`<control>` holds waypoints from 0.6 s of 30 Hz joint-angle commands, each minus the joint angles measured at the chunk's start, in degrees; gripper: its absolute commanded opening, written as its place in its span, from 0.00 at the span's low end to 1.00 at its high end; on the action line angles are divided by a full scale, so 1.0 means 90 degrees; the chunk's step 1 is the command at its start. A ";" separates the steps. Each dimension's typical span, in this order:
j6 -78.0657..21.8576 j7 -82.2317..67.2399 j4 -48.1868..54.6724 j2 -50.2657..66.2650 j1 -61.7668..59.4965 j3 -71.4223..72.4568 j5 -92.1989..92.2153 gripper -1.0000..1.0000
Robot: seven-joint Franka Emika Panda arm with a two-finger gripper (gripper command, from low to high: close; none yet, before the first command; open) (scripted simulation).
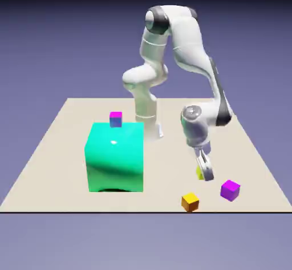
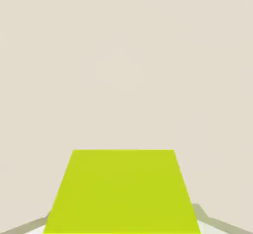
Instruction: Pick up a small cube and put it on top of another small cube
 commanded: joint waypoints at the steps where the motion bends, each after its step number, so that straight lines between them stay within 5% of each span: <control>1: 0.0095 0.0256 0.0032 -0.0016 -0.0182 0.0231 -0.0052 0.00; 13: 0.1123 0.2853 0.0353 -0.0180 -0.2028 0.2574 -0.0577 0.00; 18: 0.1823 0.3780 0.0520 0.0731 -0.2900 0.3391 -0.1960 0.00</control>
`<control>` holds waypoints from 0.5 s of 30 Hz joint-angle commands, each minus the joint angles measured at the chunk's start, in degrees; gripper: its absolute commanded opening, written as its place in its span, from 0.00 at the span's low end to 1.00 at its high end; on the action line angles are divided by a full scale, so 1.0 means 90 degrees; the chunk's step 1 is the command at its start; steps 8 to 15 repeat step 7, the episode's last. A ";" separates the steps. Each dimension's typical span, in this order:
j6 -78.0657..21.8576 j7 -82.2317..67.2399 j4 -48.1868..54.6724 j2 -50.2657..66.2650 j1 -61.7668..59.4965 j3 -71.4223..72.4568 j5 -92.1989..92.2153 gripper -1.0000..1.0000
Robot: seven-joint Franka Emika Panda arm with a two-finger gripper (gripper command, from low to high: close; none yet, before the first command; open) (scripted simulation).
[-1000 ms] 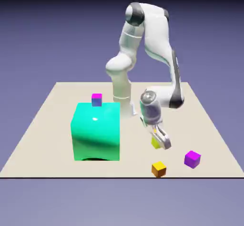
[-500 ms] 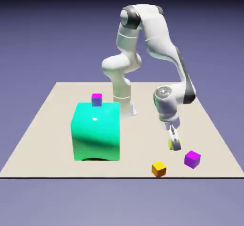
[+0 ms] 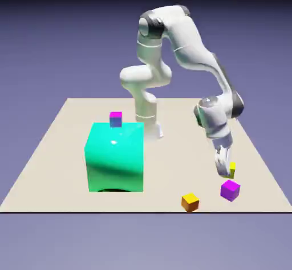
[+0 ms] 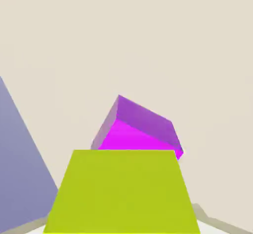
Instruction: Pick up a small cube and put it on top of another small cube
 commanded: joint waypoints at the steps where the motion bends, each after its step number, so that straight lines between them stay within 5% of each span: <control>1: 0.0134 0.0188 0.0033 0.0182 -0.0175 0.0164 -0.0279 0.00; 4: 0.0515 0.0692 0.0124 0.0679 -0.0650 0.0609 -0.1032 0.00; 5: 0.0515 0.0692 0.0124 0.0679 -0.0650 0.0609 -0.1032 1.00; 15: 0.0375 0.0507 0.0091 0.0497 -0.0476 0.0446 -0.0756 1.00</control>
